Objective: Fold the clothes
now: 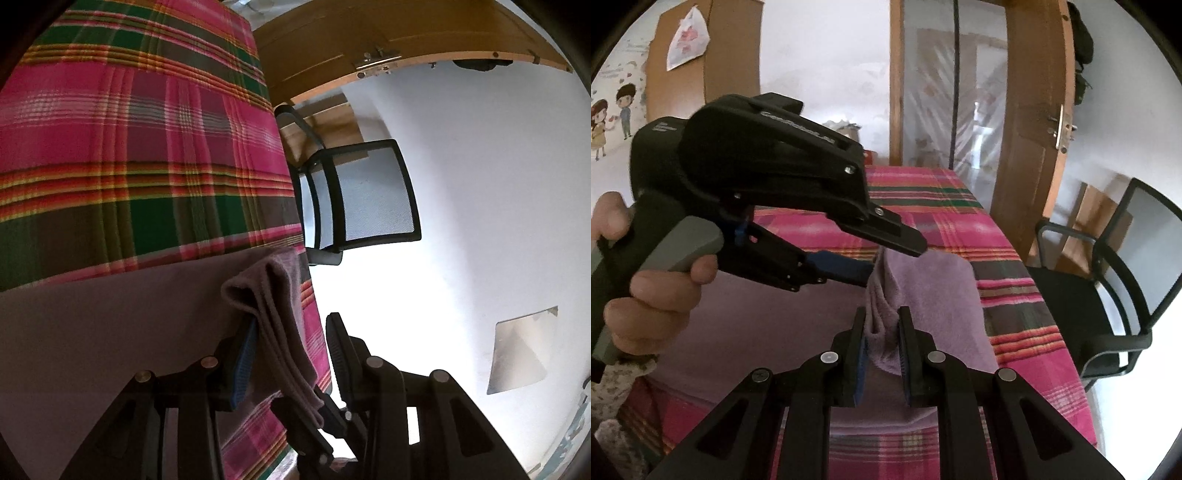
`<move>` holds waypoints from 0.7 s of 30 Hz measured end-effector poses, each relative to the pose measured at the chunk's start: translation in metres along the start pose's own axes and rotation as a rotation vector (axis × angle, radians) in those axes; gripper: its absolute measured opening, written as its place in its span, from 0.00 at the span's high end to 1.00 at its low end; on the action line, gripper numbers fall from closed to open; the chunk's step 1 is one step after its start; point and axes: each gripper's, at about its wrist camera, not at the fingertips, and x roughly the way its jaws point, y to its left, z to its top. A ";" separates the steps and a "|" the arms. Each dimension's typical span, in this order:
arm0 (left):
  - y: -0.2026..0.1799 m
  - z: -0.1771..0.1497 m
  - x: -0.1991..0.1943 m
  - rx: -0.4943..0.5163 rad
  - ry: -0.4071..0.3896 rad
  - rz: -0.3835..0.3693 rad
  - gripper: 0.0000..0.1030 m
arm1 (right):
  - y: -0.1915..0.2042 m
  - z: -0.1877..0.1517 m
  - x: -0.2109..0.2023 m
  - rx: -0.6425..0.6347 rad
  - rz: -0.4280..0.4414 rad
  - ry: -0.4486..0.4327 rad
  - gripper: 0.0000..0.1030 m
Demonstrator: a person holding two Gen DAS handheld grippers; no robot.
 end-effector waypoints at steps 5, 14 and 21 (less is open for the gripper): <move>-0.003 -0.004 -0.018 0.038 -0.035 0.057 0.64 | 0.016 0.005 -0.008 -0.030 0.024 -0.026 0.85; -0.003 -0.013 -0.056 0.074 -0.098 0.125 0.75 | 0.040 0.011 -0.016 -0.047 0.063 -0.057 0.85; 0.012 -0.023 -0.081 0.046 -0.124 0.160 0.78 | 0.064 0.010 -0.012 -0.059 0.116 -0.052 0.85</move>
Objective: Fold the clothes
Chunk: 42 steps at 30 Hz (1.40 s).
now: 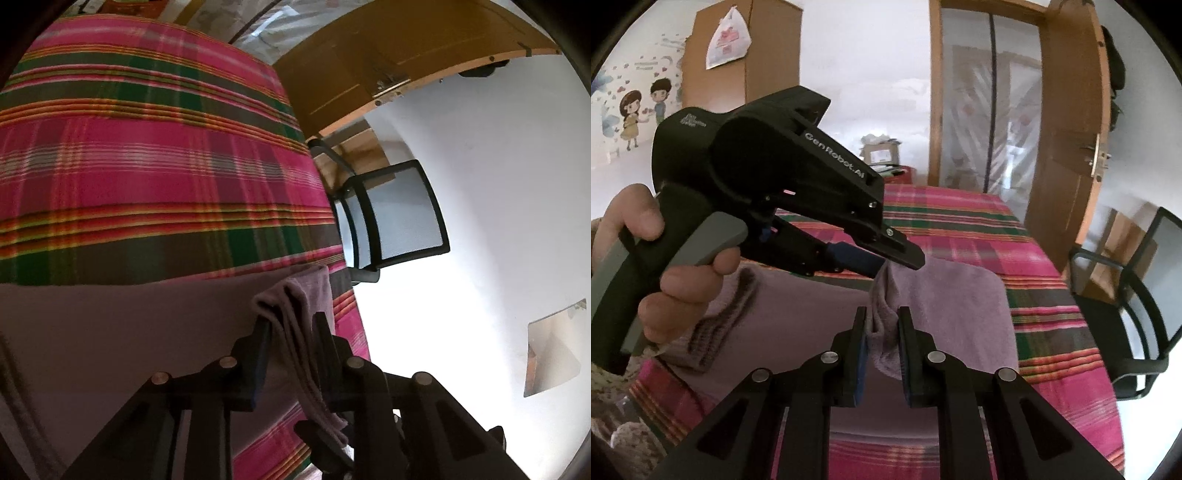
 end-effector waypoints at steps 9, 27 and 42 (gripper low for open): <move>0.032 -0.004 -0.009 -0.065 -0.005 -0.005 0.78 | 0.027 -0.003 0.017 0.006 0.038 0.029 0.85; 0.084 -0.014 -0.015 -0.163 -0.015 0.005 0.80 | 0.059 -0.020 0.048 0.062 0.097 0.093 0.85; 0.100 -0.020 -0.022 -0.208 -0.042 0.008 0.80 | 0.065 -0.031 0.054 0.095 0.120 0.124 0.83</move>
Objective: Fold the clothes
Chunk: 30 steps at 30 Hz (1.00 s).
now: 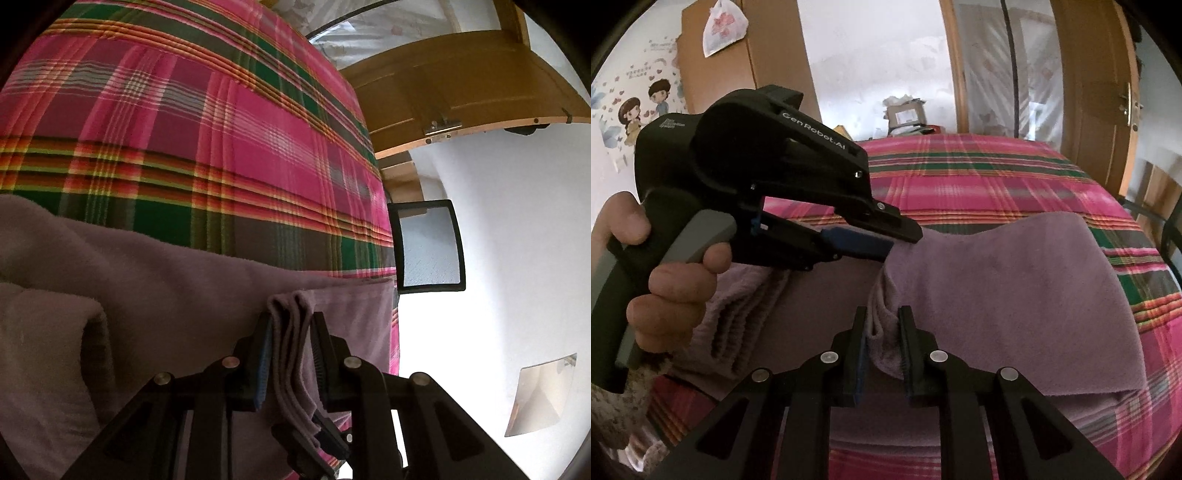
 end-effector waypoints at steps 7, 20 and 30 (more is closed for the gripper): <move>0.000 -0.003 -0.004 -0.003 0.000 -0.010 0.80 | -0.002 0.001 -0.006 -0.006 0.010 -0.015 0.85; 0.005 -0.004 0.001 -0.027 0.008 0.016 0.80 | -0.004 0.000 0.008 -0.011 0.002 0.031 0.85; -0.005 -0.008 -0.015 0.014 -0.056 0.040 0.80 | -0.002 -0.002 0.003 -0.023 0.059 0.049 0.65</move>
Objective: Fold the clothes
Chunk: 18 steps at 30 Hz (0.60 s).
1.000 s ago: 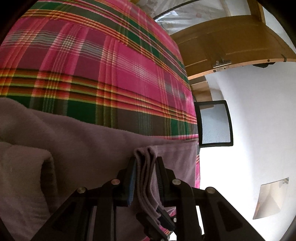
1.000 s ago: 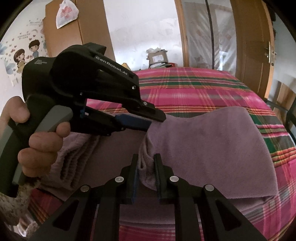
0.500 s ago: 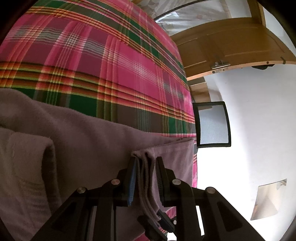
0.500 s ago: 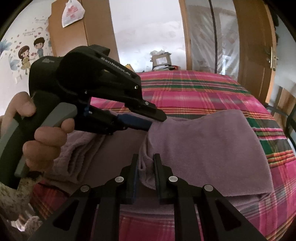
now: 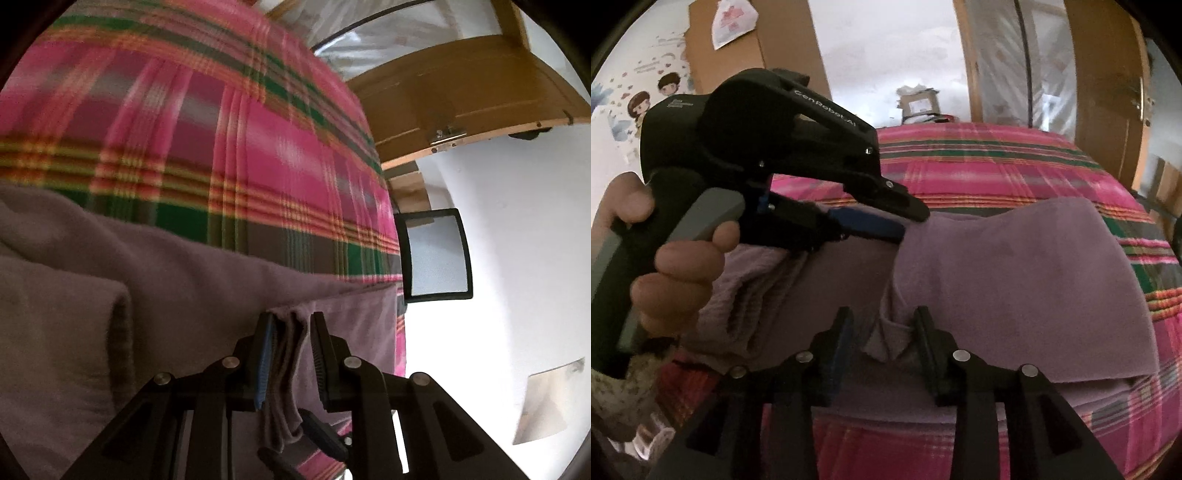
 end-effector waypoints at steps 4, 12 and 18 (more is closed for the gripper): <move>-0.010 -0.004 -0.012 0.043 -0.036 0.023 0.80 | -0.019 0.004 -0.022 0.049 0.017 -0.050 0.65; -0.020 -0.014 -0.007 0.065 0.012 -0.005 0.79 | -0.088 0.003 -0.063 0.251 -0.155 -0.151 0.64; -0.024 -0.020 0.010 0.082 0.070 0.038 0.79 | -0.109 -0.002 -0.054 0.278 -0.240 -0.117 0.64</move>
